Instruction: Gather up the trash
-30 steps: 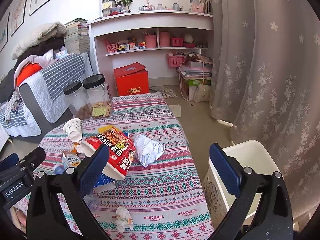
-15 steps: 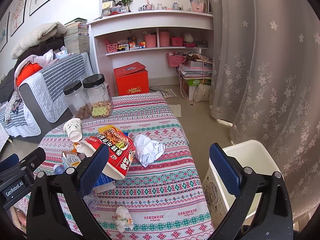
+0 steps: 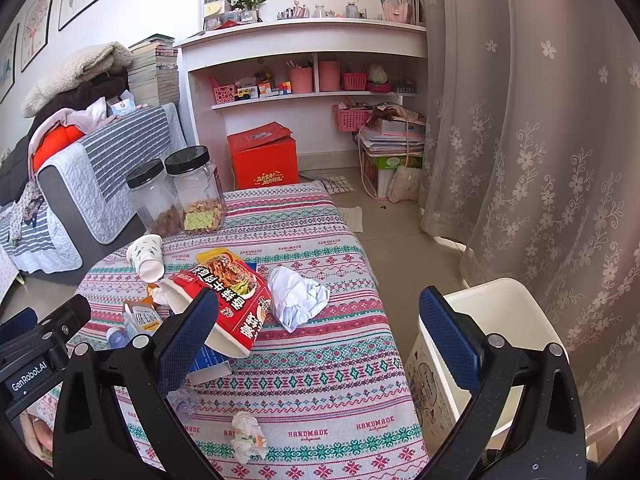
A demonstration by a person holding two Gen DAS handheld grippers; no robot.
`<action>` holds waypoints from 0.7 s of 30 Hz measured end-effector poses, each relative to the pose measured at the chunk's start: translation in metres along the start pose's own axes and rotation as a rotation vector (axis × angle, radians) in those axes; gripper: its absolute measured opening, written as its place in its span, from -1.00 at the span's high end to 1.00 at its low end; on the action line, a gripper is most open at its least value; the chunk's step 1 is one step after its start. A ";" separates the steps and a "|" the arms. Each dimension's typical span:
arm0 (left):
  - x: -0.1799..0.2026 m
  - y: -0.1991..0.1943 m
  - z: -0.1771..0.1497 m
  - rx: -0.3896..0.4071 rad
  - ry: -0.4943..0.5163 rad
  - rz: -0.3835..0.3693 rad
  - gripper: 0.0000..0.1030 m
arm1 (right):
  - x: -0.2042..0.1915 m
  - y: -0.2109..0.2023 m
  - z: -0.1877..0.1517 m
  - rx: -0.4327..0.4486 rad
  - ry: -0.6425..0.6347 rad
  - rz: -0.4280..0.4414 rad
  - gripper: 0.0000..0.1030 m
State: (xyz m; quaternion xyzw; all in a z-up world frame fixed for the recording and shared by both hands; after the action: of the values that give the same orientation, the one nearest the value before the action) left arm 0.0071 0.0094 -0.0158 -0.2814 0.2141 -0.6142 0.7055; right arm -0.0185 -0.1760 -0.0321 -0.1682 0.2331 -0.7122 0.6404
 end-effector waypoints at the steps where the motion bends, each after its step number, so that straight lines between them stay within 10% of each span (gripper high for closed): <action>1: 0.000 0.000 0.000 -0.001 -0.001 0.000 -0.87 | 0.000 0.000 0.001 -0.001 0.000 0.001 -0.87; 21: 0.000 0.000 0.000 -0.003 -0.001 0.000 -0.87 | 0.001 -0.001 0.003 -0.003 0.001 0.000 -0.87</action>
State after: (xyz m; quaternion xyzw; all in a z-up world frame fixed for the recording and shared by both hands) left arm 0.0072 0.0095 -0.0154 -0.2826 0.2145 -0.6138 0.7052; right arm -0.0174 -0.1775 -0.0292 -0.1689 0.2344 -0.7118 0.6402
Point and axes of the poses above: each gripper's, at about its wrist camera, not at the fingertips, and y roughly the way its jaws point, x to its right, z to its top, the point moved 1 cm from there along y, roughly the way its jaws point, and after that the axes turned 4 degrees about z, right-handed, at the moved point
